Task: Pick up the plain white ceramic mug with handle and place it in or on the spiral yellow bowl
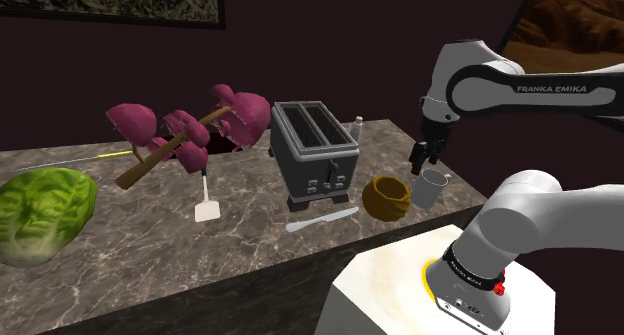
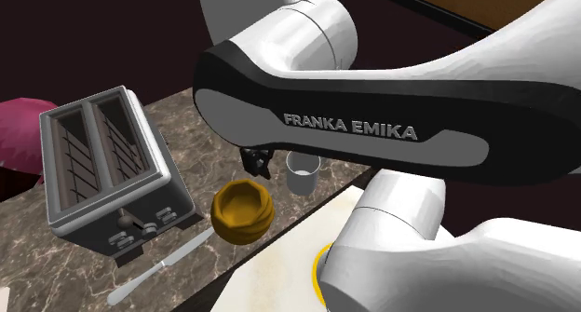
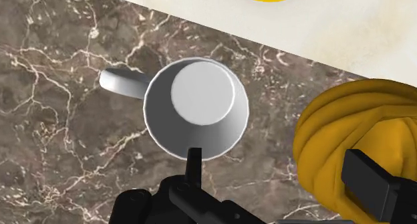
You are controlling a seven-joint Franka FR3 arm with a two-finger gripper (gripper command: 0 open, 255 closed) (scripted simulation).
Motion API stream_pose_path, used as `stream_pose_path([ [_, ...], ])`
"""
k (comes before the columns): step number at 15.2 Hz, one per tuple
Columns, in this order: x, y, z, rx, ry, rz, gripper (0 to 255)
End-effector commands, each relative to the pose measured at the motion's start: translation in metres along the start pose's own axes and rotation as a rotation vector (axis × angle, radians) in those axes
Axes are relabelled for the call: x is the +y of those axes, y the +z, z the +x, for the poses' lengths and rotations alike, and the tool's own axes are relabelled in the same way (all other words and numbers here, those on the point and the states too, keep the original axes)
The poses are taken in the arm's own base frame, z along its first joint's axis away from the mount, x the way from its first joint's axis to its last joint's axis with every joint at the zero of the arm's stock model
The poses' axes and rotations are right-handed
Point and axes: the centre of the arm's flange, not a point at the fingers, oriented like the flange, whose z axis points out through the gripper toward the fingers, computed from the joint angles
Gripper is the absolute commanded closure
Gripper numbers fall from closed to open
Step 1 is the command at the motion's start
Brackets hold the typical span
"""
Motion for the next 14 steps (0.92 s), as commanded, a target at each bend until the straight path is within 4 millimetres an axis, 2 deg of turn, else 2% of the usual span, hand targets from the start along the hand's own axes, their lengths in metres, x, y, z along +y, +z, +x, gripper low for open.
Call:
stream_pose_path([
  [1,0.011,0.023,-0.009,-0.030,0.020,0.012,0],
  [9,0.014,0.068,-0.013,-0.041,0.028,0.015,0],
  [14,0.013,0.071,-0.013,-0.041,0.028,0.015,0],
])
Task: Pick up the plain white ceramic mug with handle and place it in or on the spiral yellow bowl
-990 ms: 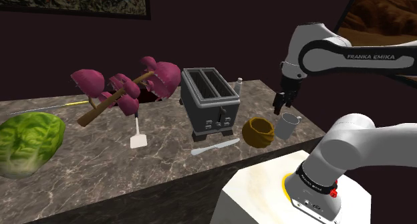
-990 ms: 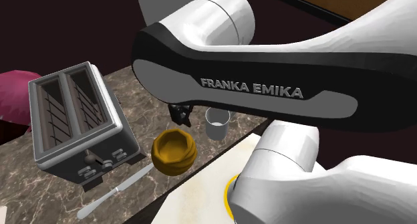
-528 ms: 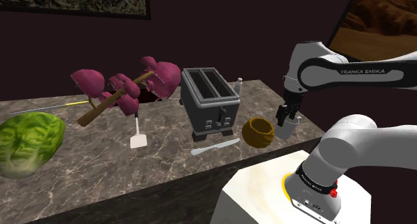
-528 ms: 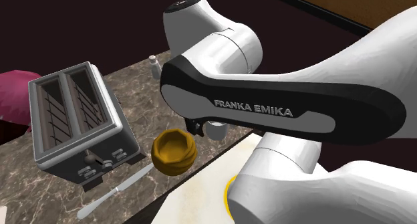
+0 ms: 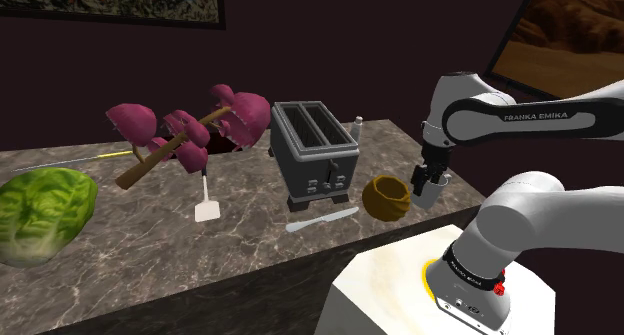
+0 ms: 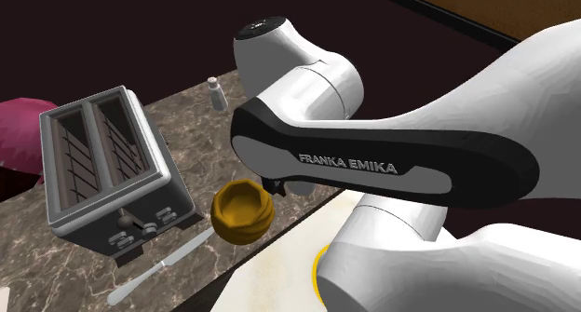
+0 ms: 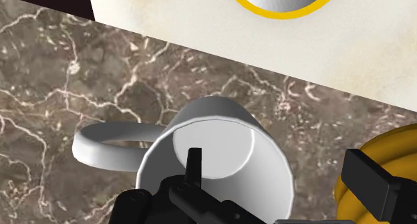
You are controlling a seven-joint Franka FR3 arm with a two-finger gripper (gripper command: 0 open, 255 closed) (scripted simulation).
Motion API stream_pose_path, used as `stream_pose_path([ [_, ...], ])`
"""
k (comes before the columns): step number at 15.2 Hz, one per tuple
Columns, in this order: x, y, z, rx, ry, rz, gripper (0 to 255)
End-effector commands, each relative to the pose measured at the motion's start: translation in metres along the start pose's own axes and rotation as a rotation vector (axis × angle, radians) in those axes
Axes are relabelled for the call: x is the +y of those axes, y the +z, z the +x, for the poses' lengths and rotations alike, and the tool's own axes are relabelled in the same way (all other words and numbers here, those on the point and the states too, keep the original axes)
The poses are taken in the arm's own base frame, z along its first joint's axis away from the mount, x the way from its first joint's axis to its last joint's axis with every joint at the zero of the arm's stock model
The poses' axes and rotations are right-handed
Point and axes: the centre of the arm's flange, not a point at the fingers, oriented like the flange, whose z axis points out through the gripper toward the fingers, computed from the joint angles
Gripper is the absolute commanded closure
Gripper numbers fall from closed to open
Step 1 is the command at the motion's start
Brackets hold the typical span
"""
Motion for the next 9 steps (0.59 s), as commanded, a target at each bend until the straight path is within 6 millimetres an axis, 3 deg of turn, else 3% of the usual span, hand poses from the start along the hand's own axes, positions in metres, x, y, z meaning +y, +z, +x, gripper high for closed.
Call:
stream_pose_path([
  [1,0.0000,0.0002,0.0001,0.000,0.000,0.000,0],
  [3,0.0000,0.0002,0.0001,0.000,0.000,0.000,0],
  [4,0.0000,0.0002,0.0001,0.000,0.000,0.000,255],
  [9,0.0000,0.0002,0.0001,0.000,0.000,0.000,255],
])
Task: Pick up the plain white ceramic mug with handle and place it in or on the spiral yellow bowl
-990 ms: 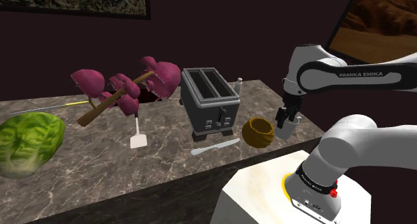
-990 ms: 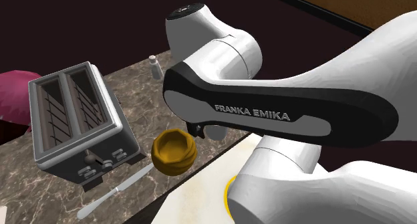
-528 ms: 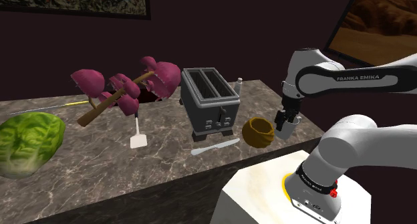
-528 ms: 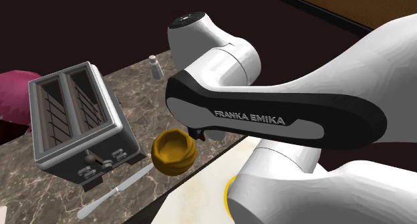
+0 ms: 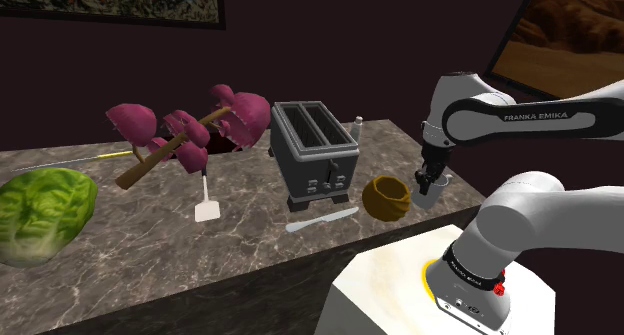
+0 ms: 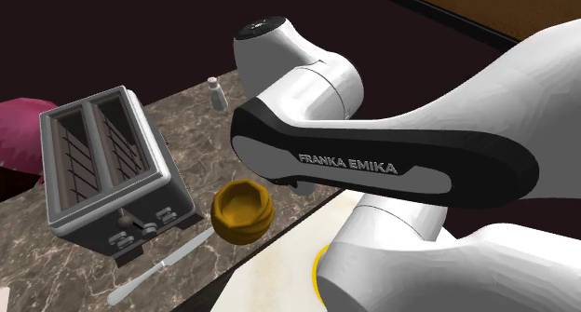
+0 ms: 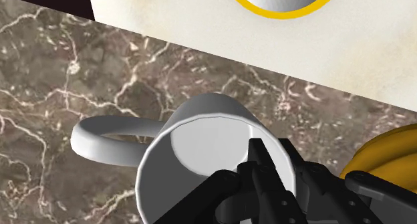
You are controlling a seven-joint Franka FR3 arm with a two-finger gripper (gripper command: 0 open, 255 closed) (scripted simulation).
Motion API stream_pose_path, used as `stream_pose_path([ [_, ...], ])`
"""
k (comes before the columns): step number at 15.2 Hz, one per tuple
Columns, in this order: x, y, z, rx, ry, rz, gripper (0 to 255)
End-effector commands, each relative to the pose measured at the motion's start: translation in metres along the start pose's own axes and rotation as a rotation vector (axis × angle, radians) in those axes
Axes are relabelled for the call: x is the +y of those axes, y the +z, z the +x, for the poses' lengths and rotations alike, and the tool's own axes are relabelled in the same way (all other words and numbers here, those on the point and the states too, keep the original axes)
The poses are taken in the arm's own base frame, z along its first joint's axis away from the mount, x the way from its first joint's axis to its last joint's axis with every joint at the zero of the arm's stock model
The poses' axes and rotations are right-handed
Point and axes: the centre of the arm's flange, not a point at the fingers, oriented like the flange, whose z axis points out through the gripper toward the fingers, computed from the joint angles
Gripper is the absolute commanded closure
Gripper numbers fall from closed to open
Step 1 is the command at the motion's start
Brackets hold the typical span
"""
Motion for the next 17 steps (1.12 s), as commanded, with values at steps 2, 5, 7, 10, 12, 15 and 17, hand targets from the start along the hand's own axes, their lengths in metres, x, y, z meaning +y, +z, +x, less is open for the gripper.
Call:
stream_pose_path([
  [2,0.000,0.000,0.000,0.000,0.000,0.000,255],
  [5,0.000,-0.005,-0.001,0.000,0.000,0.000,255],
  [7,0.000,-0.016,-0.003,0.000,0.000,0.000,255],
  [10,0.001,-0.031,-0.005,0.000,0.000,0.000,255],
  [12,0.001,-0.042,-0.007,0.000,0.000,0.000,255],
  [15,0.001,-0.057,-0.010,0.000,0.000,0.000,255],
  [17,0.002,-0.068,-0.012,0.000,0.000,0.000,255],
])
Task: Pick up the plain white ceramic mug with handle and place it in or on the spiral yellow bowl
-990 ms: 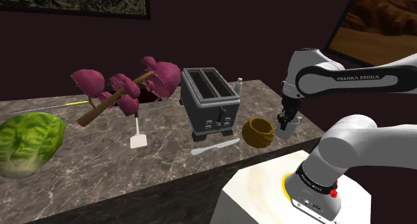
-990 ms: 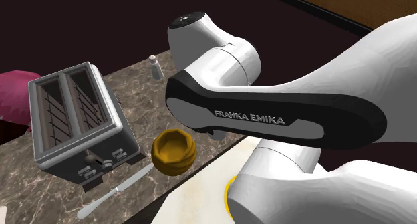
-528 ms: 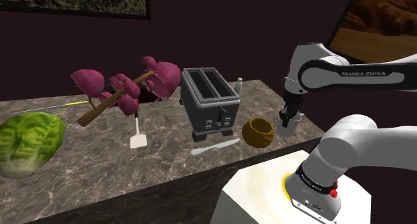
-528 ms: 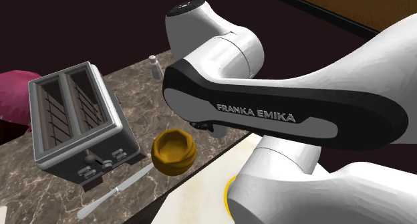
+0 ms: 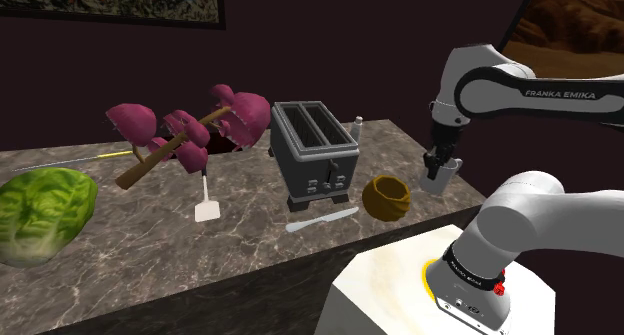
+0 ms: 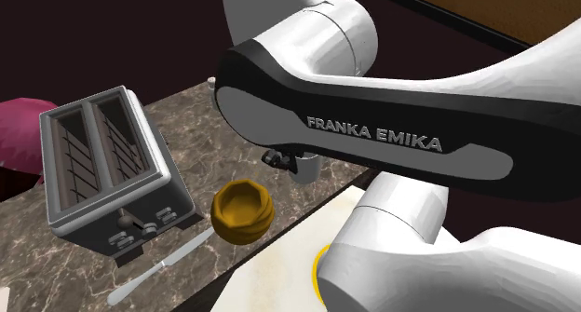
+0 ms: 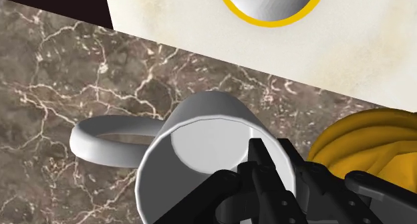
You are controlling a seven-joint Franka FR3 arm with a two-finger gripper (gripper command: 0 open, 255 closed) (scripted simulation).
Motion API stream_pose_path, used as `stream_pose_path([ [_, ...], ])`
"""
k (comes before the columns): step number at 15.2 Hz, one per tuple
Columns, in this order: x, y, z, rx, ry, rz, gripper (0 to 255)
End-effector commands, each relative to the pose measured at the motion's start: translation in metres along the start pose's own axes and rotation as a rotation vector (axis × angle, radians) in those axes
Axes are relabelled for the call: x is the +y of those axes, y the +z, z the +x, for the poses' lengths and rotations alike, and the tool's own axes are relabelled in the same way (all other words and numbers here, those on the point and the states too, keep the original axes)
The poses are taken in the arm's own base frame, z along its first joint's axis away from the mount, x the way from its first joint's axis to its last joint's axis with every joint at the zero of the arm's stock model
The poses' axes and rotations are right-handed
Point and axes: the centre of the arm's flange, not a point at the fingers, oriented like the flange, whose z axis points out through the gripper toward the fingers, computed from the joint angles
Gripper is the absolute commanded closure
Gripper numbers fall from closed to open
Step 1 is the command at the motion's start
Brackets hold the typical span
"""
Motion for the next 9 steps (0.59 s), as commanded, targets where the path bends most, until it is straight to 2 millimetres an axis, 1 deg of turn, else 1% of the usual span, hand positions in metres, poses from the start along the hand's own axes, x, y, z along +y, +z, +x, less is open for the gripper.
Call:
stream_pose_path([
  [1,0.001,-0.011,-0.002,0.000,0.000,0.000,255],
  [9,0.002,-0.052,-0.009,0.000,0.000,0.000,255],
])
